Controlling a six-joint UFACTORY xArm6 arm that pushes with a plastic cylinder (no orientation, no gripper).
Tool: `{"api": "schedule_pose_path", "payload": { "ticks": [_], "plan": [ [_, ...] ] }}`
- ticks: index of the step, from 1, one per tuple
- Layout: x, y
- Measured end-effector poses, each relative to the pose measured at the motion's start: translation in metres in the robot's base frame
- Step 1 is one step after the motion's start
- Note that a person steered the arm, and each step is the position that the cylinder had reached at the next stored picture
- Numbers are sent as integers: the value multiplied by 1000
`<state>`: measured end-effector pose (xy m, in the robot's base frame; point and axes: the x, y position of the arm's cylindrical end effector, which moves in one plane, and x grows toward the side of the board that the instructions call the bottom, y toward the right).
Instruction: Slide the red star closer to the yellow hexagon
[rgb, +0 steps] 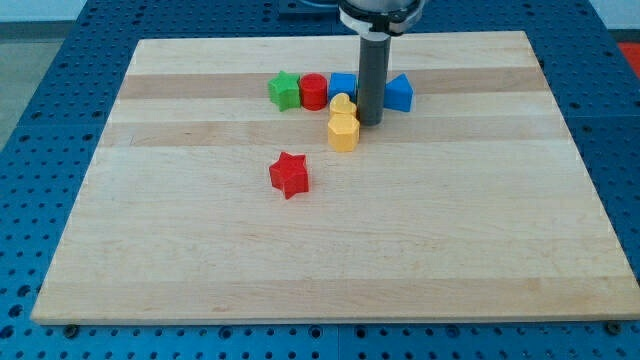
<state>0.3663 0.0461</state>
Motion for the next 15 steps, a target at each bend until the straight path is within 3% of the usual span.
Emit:
{"api": "schedule_pose_path", "payload": {
  "ticks": [3, 5, 7, 9, 12, 15],
  "plan": [
    [6, 35],
    [92, 31],
    [150, -55],
    [140, -132],
    [103, -102],
    [99, -74]
  ]
}}
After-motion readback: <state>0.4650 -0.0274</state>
